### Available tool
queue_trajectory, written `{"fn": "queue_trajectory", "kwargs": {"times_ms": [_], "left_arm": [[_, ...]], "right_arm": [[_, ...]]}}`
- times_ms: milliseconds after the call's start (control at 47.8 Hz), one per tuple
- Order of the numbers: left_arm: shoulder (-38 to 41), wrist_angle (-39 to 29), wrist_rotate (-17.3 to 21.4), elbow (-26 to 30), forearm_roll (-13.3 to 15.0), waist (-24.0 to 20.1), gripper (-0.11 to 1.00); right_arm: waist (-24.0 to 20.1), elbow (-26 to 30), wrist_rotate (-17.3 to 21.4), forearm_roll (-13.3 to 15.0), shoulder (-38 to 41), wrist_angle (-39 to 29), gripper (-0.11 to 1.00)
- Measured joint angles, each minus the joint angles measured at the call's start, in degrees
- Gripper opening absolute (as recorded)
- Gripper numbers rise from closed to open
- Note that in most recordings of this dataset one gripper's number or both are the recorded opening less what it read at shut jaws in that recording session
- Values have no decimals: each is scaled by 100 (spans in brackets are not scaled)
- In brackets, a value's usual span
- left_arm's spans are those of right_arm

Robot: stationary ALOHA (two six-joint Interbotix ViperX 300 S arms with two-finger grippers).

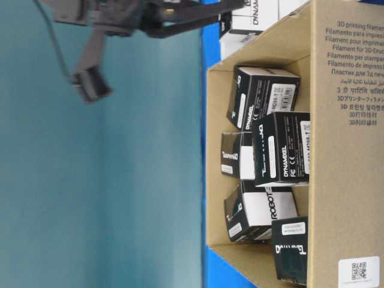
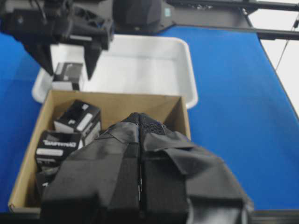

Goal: Pick a box that is randomly placed inside the cardboard box.

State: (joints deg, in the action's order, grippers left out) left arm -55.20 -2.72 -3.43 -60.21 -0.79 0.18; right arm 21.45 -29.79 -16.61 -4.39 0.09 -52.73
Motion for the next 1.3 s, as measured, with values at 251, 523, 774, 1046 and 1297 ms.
{"fn": "queue_trajectory", "kwargs": {"times_ms": [251, 523, 774, 1046, 1297], "left_arm": [[0, 0, -9, 0, 9, 26, -7], [-18, 0, 0, -9, 9, 62, -7], [-18, 0, -9, 0, 0, 79, -7], [-18, 0, -18, 0, 0, 105, -7], [-35, -9, -18, 0, 9, 105, -7]], "right_arm": [[-668, 1081, 35, 0, -501, -932, 100], [-1362, 2171, 18, 0, 62, -1274, 100], [-1494, 2892, -35, 0, 650, -1274, 100], [-1670, 3050, -176, 0, 1283, -1239, 100], [-1696, 3067, -316, 0, 1406, -1125, 100]]}}
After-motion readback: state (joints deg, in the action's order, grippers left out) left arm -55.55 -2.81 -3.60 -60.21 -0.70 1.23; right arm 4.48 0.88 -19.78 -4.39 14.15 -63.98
